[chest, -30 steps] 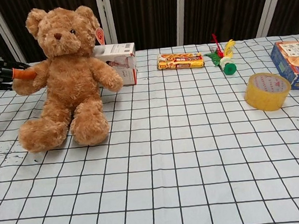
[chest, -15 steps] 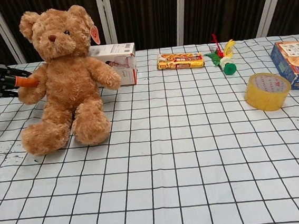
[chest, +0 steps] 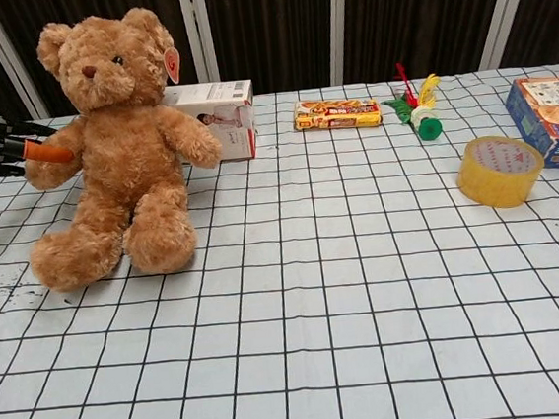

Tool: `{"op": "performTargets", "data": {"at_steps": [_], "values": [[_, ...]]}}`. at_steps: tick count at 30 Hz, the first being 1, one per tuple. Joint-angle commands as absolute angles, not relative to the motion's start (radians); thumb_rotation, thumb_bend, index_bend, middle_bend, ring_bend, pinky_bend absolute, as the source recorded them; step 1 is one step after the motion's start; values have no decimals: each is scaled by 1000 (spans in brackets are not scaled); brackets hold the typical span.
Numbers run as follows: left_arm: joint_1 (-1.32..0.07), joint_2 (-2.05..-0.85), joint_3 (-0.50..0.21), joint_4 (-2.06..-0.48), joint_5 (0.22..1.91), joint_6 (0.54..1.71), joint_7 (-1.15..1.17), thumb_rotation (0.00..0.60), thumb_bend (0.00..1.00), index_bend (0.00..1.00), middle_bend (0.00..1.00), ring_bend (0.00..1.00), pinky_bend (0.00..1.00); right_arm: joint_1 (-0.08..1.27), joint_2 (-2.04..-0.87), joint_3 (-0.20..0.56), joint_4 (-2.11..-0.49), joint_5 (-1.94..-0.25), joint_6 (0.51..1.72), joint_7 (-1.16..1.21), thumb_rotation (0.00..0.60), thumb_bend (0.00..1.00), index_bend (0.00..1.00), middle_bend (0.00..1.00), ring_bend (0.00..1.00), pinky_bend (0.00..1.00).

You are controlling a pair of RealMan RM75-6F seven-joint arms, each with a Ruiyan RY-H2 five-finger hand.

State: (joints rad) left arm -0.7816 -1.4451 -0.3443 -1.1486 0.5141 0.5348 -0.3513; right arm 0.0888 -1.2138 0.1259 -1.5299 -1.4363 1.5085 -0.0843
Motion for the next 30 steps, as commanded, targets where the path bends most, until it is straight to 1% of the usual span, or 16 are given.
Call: {"op": "performTargets", "data": {"at_steps": [1, 2, 5, 7, 11, 14, 16, 17, 19, 21, 22, 28, 30], "values": [[-780, -1440, -340, -1157, 516, 534, -342, 600, 262, 9, 23, 0, 91, 89, -1215, 126, -1530, -1437, 1509, -85, 600, 367, 85, 116, 217, 62], [-779, -1437, -341, -1161, 518, 533, -341, 600, 232, 0, 6, 0, 87, 88, -1215, 126, -1529, -1436, 1509, -85, 600, 367, 85, 116, 217, 62], [-769, -1415, -353, -1188, 547, 532, -346, 600, 186, 0, 0, 0, 79, 88, -1215, 126, -1528, -1436, 1510, -85, 600, 367, 85, 116, 217, 62], [-760, -1398, -360, -1208, 570, 533, -350, 600, 182, 0, 0, 0, 75, 89, -1216, 126, -1527, -1437, 1510, -86, 600, 367, 85, 116, 217, 62], [-721, -1322, -375, -1288, 623, 533, -367, 600, 181, 0, 0, 0, 62, 90, -1217, 126, -1525, -1440, 1511, -87, 600, 367, 85, 116, 217, 62], [-674, -1241, -380, -1372, 659, 524, -386, 600, 181, 0, 0, 0, 43, 90, -1218, 128, -1524, -1437, 1512, -86, 600, 367, 85, 116, 217, 62], [-632, -1162, -379, -1444, 687, 512, -399, 600, 181, 0, 0, 0, 39, 89, -1218, 128, -1523, -1435, 1512, -83, 600, 366, 85, 116, 217, 62], [-605, -1106, -370, -1485, 711, 509, -393, 600, 181, 0, 0, 0, 39, 88, -1217, 129, -1523, -1433, 1512, -80, 600, 366, 85, 116, 217, 62], [-570, -1035, -359, -1540, 748, 518, -381, 600, 182, 0, 0, 0, 39, 88, -1217, 130, -1523, -1433, 1512, -76, 600, 366, 85, 116, 217, 62], [-523, -953, -338, -1602, 805, 558, -349, 600, 182, 0, 0, 0, 39, 89, -1217, 129, -1523, -1434, 1512, -74, 600, 367, 85, 116, 217, 62], [-494, -917, -324, -1633, 833, 603, -327, 600, 182, 0, 0, 0, 39, 89, -1216, 129, -1524, -1436, 1513, -73, 600, 367, 85, 116, 217, 62], [-359, -782, -276, -1761, 940, 827, -263, 600, 186, 2, 0, 0, 39, 89, -1216, 125, -1533, -1454, 1524, -74, 600, 367, 85, 116, 217, 62], [-306, -735, -260, -1807, 1004, 917, -246, 600, 187, 7, 0, 0, 38, 88, -1216, 124, -1537, -1462, 1530, -73, 600, 367, 85, 116, 217, 62]]}}
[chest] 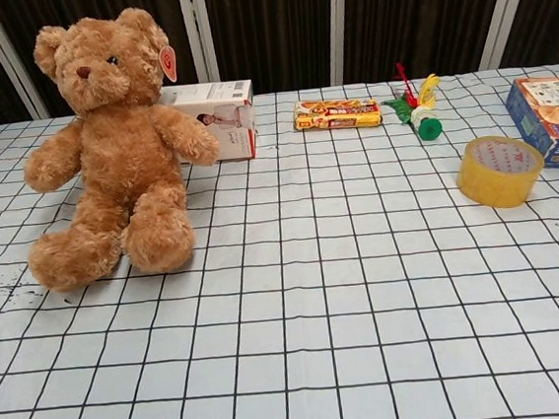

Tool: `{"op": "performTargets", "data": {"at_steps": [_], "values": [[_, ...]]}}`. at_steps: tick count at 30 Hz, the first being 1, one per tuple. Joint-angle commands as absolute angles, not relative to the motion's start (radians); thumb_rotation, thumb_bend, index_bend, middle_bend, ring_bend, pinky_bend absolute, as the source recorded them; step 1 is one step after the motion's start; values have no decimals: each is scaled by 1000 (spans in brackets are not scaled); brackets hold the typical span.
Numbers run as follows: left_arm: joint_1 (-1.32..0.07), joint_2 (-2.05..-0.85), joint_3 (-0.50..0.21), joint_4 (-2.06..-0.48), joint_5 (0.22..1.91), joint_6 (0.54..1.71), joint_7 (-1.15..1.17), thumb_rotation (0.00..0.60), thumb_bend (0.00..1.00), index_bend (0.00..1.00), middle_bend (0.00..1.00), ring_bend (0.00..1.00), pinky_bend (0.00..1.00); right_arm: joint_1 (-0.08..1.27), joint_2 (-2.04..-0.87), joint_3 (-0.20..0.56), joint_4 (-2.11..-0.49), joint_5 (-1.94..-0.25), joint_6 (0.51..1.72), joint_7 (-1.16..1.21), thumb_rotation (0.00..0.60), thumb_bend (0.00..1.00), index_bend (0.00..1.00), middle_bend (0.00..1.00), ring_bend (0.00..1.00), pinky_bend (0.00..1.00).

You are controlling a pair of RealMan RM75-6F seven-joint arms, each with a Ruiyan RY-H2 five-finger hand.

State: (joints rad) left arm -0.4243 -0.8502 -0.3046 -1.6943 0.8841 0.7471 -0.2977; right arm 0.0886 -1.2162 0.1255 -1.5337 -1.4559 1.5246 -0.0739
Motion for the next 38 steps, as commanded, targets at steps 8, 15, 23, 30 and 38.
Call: {"op": "performTargets", "data": {"at_steps": [8, 15, 23, 30, 38], "values": [[-124, -732, -166, -1809, 1321, 1310, -137, 600, 187, 12, 0, 0, 38, 85, -1231, 113, -1514, -1506, 1556, -37, 600, 367, 85, 116, 217, 62], [-86, -792, -121, -1745, 1383, 1368, -162, 600, 187, 13, 0, 0, 38, 85, -1258, 110, -1481, -1525, 1575, -35, 600, 368, 85, 116, 217, 62], [-114, -913, -115, -1585, 1417, 1364, -210, 600, 187, 13, 0, 0, 38, 79, -1287, 128, -1448, -1524, 1614, -17, 600, 367, 85, 116, 217, 62], [-143, -995, -102, -1472, 1441, 1339, -225, 600, 187, 14, 0, 0, 39, 72, -1293, 129, -1431, -1526, 1629, -20, 600, 367, 85, 116, 217, 62], [-152, -1015, -101, -1443, 1450, 1346, -260, 600, 187, 17, 0, 0, 38, 72, -1289, 132, -1432, -1525, 1630, -26, 600, 366, 85, 116, 217, 62]]}}
